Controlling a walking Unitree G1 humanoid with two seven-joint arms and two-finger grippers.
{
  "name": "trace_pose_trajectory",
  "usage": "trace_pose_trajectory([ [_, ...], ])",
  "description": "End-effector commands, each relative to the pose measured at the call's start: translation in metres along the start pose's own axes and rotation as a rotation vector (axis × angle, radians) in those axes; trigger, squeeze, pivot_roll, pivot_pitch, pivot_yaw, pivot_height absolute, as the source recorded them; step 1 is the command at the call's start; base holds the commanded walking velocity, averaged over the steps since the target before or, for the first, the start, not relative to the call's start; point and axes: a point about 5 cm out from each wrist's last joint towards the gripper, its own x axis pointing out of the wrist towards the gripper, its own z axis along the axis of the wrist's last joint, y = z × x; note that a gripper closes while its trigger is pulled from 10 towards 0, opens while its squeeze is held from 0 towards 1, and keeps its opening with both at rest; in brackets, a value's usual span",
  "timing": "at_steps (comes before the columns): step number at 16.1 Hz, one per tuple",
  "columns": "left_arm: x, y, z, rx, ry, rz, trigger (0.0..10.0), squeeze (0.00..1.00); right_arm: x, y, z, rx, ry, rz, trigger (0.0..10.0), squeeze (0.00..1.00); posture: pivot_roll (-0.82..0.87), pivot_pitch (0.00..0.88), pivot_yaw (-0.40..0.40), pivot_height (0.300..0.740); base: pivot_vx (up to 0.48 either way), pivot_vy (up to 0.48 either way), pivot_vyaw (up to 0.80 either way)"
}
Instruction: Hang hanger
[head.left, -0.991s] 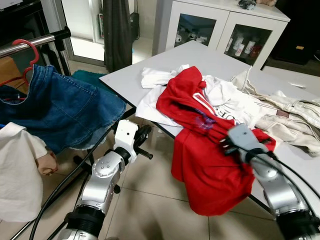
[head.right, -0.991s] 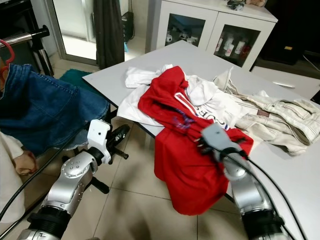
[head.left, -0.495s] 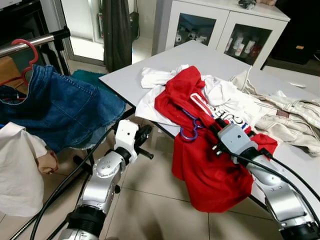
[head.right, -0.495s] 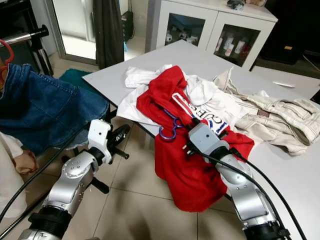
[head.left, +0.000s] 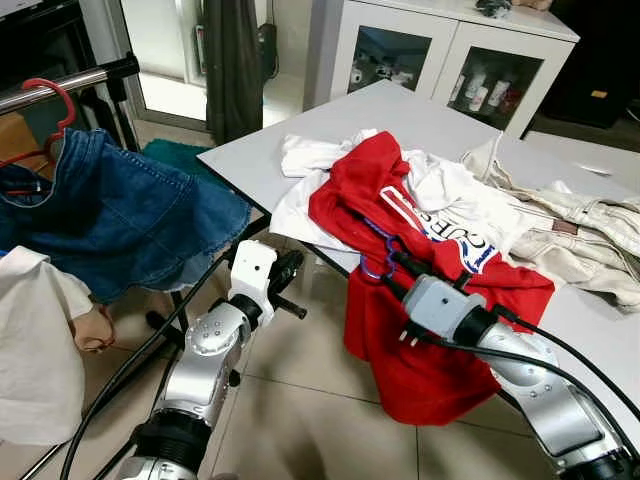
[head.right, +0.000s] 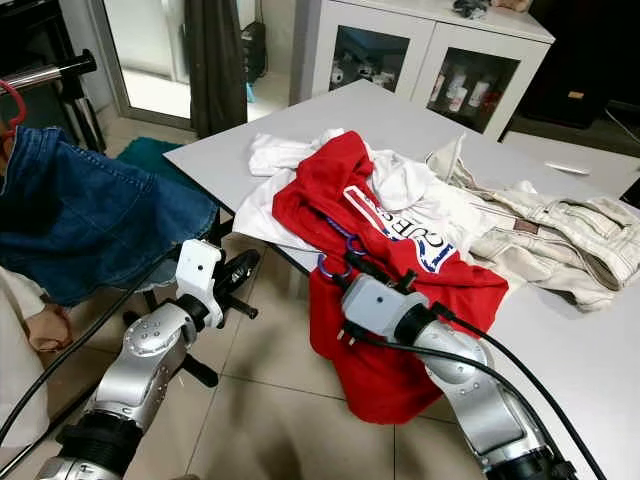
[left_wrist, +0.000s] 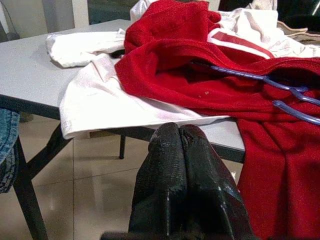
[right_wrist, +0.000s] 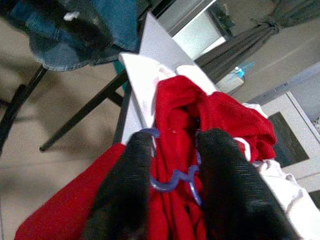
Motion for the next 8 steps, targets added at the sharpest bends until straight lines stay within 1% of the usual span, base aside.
trace_pose_trajectory([
  [1,0.004,-0.001,0.004,0.017,-0.011,-0.008,10.0,0.0,0.001,0.002,-0.006,-0.064,0.033,0.028,10.0,1.0,0.01,0.0,-0.092,0.74,0.0,0.0,0.0],
  [2,0.003,-0.001,0.004,0.016,-0.012,-0.007,10.0,0.0,0.004,0.006,-0.01,-0.106,0.053,0.053,10.0,0.78,0.02,0.0,-0.094,0.74,0.0,0.0,0.0],
  [3,0.002,-0.002,0.003,0.016,-0.011,-0.006,10.0,0.0,0.009,0.009,-0.012,-0.134,0.07,0.061,10.0,0.0,0.02,0.0,-0.094,0.74,0.0,0.0,0.0],
  [5,0.002,-0.003,0.003,0.015,-0.011,-0.006,10.0,0.0,0.016,0.009,-0.014,-0.171,0.094,0.045,10.0,0.0,0.02,0.0,-0.096,0.74,0.0,0.0,0.0],
  [6,0.002,-0.003,0.003,0.012,-0.012,-0.003,10.0,0.0,0.021,0.007,-0.018,-0.23,0.129,0.014,10.0,0.0,0.02,0.0,-0.101,0.74,0.0,0.0,0.0],
  [8,0.002,-0.004,0.003,0.011,-0.013,-0.003,10.0,0.0,0.03,0.002,-0.023,-0.257,0.172,-0.043,10.0,0.0,0.02,0.0,-0.102,0.74,0.0,0.0,0.0],
])
